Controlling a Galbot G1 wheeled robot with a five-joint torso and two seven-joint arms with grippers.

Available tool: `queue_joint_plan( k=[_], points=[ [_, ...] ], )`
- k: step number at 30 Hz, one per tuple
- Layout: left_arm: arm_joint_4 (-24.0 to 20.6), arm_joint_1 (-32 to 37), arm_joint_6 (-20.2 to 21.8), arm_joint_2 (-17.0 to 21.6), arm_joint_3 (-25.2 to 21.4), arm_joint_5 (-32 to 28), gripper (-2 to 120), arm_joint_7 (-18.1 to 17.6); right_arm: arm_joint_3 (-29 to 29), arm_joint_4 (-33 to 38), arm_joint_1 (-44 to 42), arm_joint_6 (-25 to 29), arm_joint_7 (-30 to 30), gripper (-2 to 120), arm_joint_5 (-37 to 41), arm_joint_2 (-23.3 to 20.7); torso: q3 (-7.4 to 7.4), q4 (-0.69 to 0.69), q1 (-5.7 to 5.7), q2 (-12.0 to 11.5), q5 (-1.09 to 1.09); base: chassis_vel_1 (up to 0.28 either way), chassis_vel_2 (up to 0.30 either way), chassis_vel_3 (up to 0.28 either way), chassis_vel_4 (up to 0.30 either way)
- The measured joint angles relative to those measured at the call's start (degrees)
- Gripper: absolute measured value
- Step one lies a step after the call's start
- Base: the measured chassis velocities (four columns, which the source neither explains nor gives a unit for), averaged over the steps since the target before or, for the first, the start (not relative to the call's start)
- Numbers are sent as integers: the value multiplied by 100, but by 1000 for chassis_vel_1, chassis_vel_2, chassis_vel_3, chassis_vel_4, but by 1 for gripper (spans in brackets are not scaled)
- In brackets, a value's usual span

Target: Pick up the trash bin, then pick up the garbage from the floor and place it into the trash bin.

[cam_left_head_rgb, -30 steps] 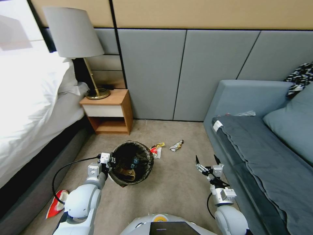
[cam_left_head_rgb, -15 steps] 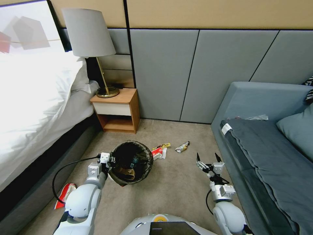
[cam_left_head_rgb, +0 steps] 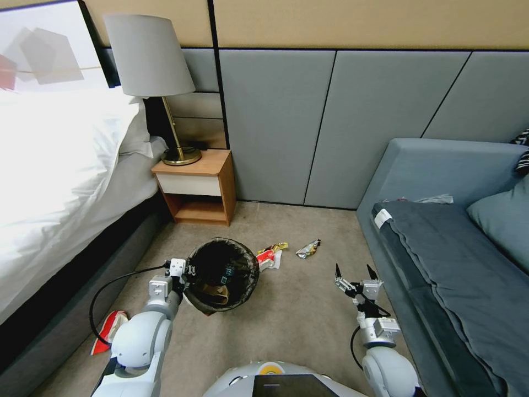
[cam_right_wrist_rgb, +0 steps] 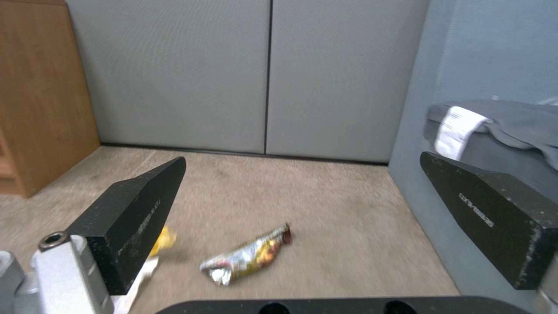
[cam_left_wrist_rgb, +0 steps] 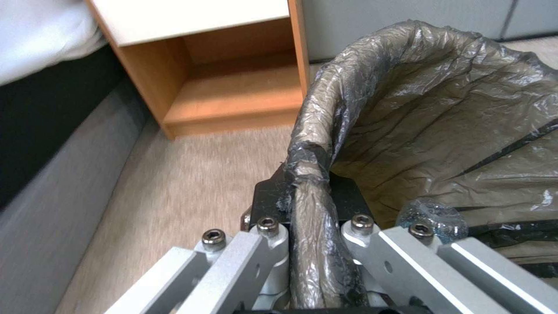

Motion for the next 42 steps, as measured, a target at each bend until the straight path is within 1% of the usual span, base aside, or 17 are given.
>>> queue_joint_plan(
  k=[5, 6, 9, 12, 14, 17, 18, 20, 21, 23, 27, 28, 30, 32, 33, 35, 42],
  points=[
    [-2, 1, -3, 7, 4, 7, 4, 0, -8, -19, 1, 19, -3, 100, -4, 2, 1, -1, 1, 0, -1, -226, 212, 214, -220],
    [-2, -2, -4, 14, 5, 7, 4, 2, -14, -23, 3, 26, -3, 100, -5, 2, 0, -1, 1, 0, -4, -198, 220, 214, -225],
    [-1, -7, -4, 27, 5, 7, 4, 2, -28, -41, 7, 29, -3, 100, -14, 5, 1, 0, 1, 0, 1, -214, 221, 208, -221],
    [1, -13, -4, 41, 5, 7, 4, 2, -40, -47, 11, 29, -3, 100, -24, 9, 0, -1, 1, 0, -4, -187, 172, 192, -199],
    [2, -17, -4, 52, 6, 6, 4, 3, -48, -52, 12, 29, -3, 100, -34, 14, 0, -1, 1, 0, 0, -185, 168, 184, -187],
    [5, -22, -4, 55, 6, 4, 4, 3, -55, -54, 14, 29, -3, 100, -41, 17, 0, -1, 1, 0, -3, -196, 203, 185, -190],
    [5, -23, -4, 57, 7, 3, 4, 4, -57, -55, 17, 29, -3, 100, -43, 17, 0, 0, 1, 0, 1, -199, 196, 191, -200],
    [5, -25, -4, 58, 7, 3, 4, 4, -58, -55, 22, 29, -3, 100, -47, 18, 0, 0, 1, 0, 0, -201, 168, 210, -188],
    [5, -25, -4, 58, 7, 1, 4, 4, -59, -55, 18, 29, -3, 100, -49, 18, 1, -1, 1, 0, -5, -221, 168, 198, -217],
    [4, -26, -4, 58, 4, -5, 4, 6, -62, -58, 21, 29, -3, 100, -52, 20, 0, 0, 0, 0, 1, -196, 195, 195, -215],
    [4, -25, -4, 60, -3, -7, 4, 6, -69, -67, 20, 34, -3, 100, -52, 22, 1, -2, 0, 0, -5, -182, 195, 194, -199],
    [0, -25, -4, 65, -12, -14, 4, 6, -87, -93, 42, 72, -3, 100, -38, 24, 0, -1, 1, 0, 2, -189, 134, 193, -213],
    [-10, -27, -4, 69, -19, -18, 4, 5, -88, -112, 75, 62, -3, 100, -28, 18, 1, -1, 1, 0, -3, -168, 141, 171, -172],
    [-19, -30, -4, 71, -20, -21, 4, 5, -87, -128, 114, 23, 0, 100, -20, 4, 1, 0, 1, 0, -3, -138, 148, 91, -122],
    [-25, -31, -4, 71, -21, -23, 4, 6, -87, -140, 134, -25, 5, 100, -15, -6, 1, 0, 2, 0, 1, -67, 86, 91, -55],
    [-34, -31, -4, 72, -21, -24, 4, 5, -81, -154, 165, -118, 10, 100, -10, -25, 1, -1, 1, 0, -3, -33, 9, 19, -28],
    [-36, -41, -3, 85, -22, -27, 4, 6, -89, -173, 186, -321, 34, 100, 17, -34, 0, -1, 0, 0, -1, 0, 0, 0, 0]
  ],
)
